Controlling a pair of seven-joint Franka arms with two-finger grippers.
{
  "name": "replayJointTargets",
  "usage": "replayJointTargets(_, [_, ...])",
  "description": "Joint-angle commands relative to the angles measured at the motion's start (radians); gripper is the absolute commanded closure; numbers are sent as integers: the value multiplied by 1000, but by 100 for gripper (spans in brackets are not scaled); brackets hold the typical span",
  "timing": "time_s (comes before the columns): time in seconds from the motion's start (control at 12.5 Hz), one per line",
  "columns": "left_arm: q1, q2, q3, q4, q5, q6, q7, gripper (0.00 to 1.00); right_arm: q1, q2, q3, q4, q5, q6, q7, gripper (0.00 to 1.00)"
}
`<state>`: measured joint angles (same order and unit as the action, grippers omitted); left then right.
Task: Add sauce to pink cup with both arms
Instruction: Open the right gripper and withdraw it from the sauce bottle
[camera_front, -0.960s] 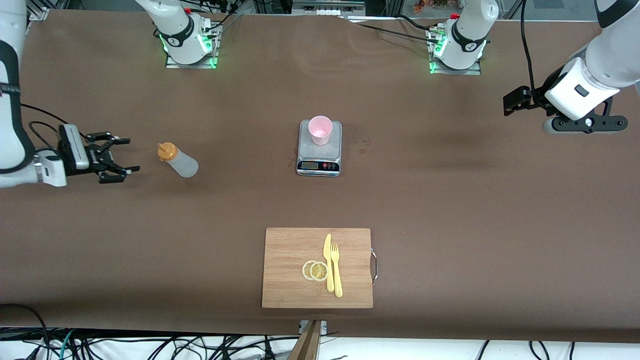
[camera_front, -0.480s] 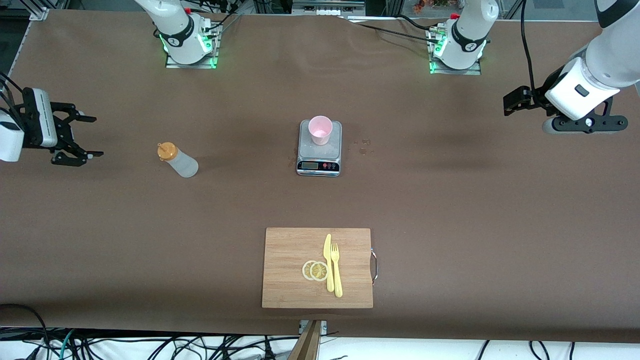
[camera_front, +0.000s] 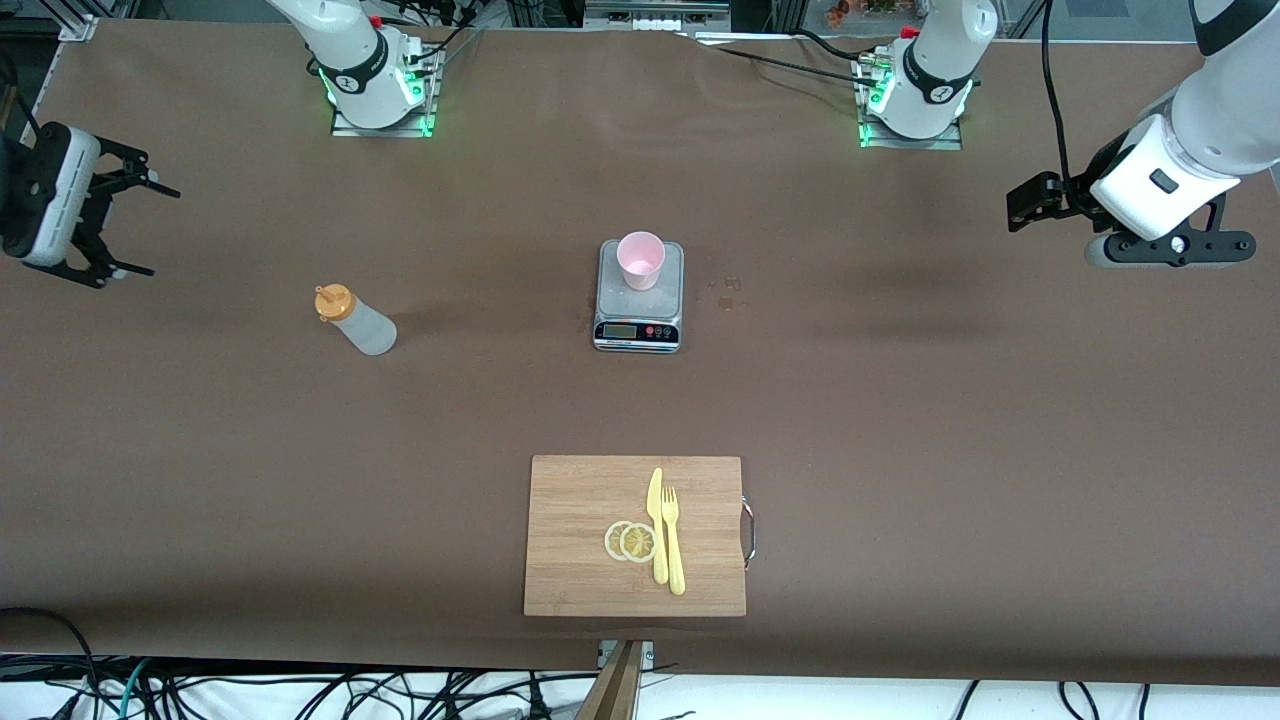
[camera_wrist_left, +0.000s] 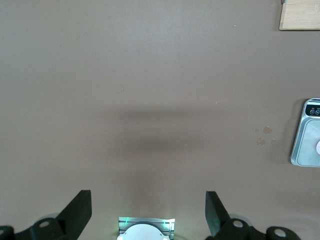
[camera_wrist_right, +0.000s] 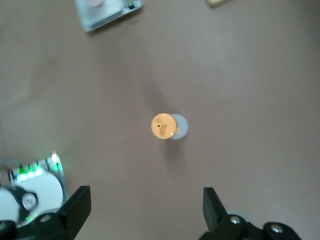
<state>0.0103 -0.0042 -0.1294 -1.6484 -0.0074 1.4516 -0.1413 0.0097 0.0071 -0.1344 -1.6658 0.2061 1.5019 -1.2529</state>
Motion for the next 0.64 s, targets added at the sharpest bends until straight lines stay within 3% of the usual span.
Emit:
replayJointTargets(0.0, [-1,0,5,15,-26,-16,8,0,15,-26,3,-20,-46,44,275,1])
replayJointTargets(0.56, [0,0,5,15,-26,-16,9,0,104,-32,-5,29,-146,69,769,1])
